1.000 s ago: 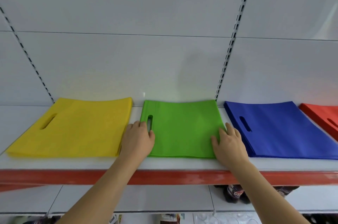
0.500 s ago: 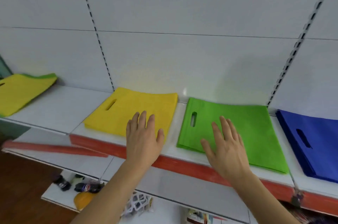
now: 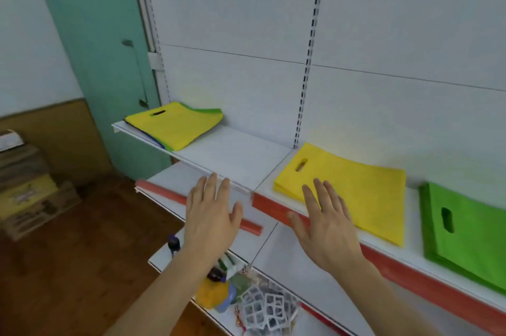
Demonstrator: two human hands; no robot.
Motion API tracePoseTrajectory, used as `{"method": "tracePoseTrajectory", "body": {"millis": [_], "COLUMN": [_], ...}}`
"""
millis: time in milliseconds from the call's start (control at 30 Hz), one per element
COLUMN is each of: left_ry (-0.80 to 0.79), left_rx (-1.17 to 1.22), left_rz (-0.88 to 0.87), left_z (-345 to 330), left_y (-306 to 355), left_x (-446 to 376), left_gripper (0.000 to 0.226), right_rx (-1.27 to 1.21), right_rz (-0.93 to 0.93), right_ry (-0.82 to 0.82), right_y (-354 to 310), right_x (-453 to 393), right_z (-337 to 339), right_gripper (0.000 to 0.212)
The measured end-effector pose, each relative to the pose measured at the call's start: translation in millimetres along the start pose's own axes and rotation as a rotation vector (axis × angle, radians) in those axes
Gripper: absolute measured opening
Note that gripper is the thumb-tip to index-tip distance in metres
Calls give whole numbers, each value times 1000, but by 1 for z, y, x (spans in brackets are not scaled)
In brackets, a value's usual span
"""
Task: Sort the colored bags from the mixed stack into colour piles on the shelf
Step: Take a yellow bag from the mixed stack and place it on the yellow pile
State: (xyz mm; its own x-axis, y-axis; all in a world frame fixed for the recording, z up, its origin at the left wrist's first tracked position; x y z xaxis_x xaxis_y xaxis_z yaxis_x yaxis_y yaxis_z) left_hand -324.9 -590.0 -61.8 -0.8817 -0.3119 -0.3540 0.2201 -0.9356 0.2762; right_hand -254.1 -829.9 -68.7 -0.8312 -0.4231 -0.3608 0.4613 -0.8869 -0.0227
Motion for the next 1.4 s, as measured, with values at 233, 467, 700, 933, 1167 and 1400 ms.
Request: {"method": "tracePoseTrajectory", "body": {"millis": [233,467,700,933,1167,1400], "left_ry": [8,6,-26,-49,-87,-140], "left_rx": [-17,-22,-97,-84,5,19], "left_rz": [141,202,186,135,45,-211], "left_z": [26,17,12,-3,-35,-58], "left_y": [-122,-216,-290,-335,-381,-421], "left_x": [-3,-45,-138,-227,-307,-386], "left_gripper": [66,66,64,64,66,68], "right_rx": [-77,-83,-191,-122,-12,82], "right_rz": [142,211,197,172,51,-182], "right_ry": [-52,-66,-18,-6,-84,-156], "right_y": [-136,-219,-276,-293,-313,-347], "right_x": [-50,-136,-235,-313,-365,-394], "right_z": [-39,-91,-124,-148,-174,-187], "right_gripper": [80,84,77,75,86,74]}}
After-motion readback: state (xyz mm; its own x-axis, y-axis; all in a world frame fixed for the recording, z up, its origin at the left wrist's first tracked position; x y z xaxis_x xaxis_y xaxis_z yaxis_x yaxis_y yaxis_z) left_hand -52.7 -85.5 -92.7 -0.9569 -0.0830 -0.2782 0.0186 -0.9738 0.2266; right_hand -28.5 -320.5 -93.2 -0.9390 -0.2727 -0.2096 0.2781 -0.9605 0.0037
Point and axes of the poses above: each hand's wrist, its own x-axis away from the middle knuckle, its own z-axis out of the back of the hand, y = z × x, the point moved 4 cm from there along -x, towards the middle knuckle, and after that the axes turned 6 degrees about x, right-handed, at the moved point
